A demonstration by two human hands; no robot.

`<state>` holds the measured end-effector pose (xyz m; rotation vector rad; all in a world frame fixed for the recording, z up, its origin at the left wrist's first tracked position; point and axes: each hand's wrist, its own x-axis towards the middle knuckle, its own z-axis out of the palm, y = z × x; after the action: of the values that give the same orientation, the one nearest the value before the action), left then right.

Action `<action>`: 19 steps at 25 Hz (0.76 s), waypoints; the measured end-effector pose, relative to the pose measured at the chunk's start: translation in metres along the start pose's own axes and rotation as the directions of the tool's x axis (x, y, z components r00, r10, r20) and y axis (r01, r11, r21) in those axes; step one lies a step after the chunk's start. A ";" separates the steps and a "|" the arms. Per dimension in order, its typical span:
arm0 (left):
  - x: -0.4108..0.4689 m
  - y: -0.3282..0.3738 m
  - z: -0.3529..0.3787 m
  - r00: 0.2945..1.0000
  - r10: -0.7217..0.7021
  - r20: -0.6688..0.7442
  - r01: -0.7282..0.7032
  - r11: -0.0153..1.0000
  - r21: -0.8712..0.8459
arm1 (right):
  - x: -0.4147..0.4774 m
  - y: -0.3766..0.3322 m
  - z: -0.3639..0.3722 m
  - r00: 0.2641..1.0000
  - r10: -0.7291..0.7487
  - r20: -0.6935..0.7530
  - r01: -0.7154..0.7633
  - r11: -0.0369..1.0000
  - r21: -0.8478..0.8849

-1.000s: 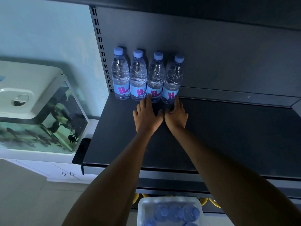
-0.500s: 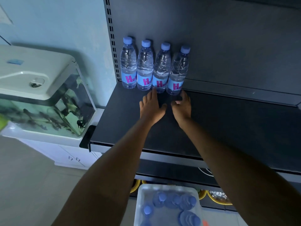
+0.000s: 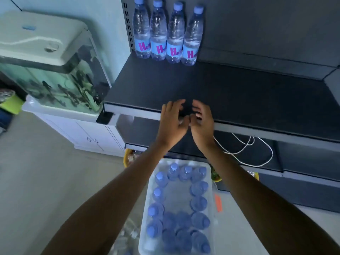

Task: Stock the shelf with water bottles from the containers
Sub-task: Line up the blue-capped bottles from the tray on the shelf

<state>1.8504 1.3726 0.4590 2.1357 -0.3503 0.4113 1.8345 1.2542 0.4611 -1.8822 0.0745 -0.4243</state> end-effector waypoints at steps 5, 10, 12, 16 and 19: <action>-0.103 -0.006 0.013 0.995 -0.073 0.070 0.067 0.994 0.087 | -0.097 0.042 -0.028 0.998 -0.022 0.060 0.031 0.988 -0.151; -0.220 -0.041 0.033 0.872 -0.432 0.228 0.334 0.868 0.368 | -0.197 0.116 -0.040 0.952 0.167 0.258 -0.040 0.900 -0.434; -0.248 -0.055 0.040 0.775 -0.549 0.311 0.382 0.800 0.462 | -0.227 0.142 -0.042 0.890 0.311 0.332 -0.114 0.859 -0.499; -0.244 -0.077 0.052 0.750 -0.570 0.336 0.333 0.763 0.554 | -0.226 0.173 -0.034 0.815 0.455 0.358 -0.159 0.771 -0.617; -0.215 -0.093 0.069 0.769 -0.548 0.330 0.281 0.753 0.595 | -0.199 0.186 -0.017 0.812 0.483 0.328 -0.155 0.720 -0.677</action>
<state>1.7035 1.3871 0.2643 2.7530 0.0047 -0.3748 1.6724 1.2246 0.2439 -2.5213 0.2381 0.4024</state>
